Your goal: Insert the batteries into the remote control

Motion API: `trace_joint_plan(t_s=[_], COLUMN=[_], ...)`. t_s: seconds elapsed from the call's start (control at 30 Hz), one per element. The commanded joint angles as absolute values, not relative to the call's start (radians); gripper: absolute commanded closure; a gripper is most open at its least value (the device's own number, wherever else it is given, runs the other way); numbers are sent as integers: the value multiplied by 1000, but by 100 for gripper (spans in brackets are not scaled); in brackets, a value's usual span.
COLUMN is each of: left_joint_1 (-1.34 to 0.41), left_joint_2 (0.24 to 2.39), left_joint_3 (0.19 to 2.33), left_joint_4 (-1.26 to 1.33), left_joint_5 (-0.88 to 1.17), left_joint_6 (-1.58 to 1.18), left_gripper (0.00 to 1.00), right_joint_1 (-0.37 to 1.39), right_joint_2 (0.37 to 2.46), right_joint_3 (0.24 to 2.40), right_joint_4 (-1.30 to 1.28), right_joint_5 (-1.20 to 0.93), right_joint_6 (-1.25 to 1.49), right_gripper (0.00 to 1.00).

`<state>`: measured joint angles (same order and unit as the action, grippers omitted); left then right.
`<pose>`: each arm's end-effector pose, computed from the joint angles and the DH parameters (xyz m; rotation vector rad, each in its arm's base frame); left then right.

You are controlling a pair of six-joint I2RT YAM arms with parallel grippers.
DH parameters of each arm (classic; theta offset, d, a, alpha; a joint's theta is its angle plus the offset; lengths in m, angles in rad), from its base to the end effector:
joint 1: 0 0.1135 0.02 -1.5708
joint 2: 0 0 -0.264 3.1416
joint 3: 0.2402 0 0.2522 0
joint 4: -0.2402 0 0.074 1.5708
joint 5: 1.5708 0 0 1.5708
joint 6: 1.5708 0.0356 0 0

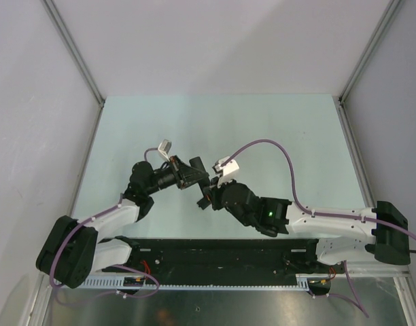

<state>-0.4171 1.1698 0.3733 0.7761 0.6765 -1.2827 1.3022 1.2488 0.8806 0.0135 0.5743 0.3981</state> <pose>0.2039 -0.1147 0.2213 -0.1946 1.9230 -1.7692 0.0940 0.2687 0.2957 -0.4721 1.8542 0.6149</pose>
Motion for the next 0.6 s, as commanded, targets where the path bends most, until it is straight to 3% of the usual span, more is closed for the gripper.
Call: trace_joint_plan(t_s=[0.0, 0.57], left_joint_1=[-414, -417], left_joint_2=[1155, 1152], left_joint_3=[396, 443], left_joint_4=[873, 877], left_joint_5=[634, 623], left_joint_6=[-1272, -1299], left_gripper=[100, 100], right_joint_1=[1296, 1293], right_joint_2=[1241, 1311], right_joint_3=[880, 894], right_joint_4=[-103, -173], right_joint_5=[525, 499], right_joint_6=[445, 494], right_gripper=[100, 100])
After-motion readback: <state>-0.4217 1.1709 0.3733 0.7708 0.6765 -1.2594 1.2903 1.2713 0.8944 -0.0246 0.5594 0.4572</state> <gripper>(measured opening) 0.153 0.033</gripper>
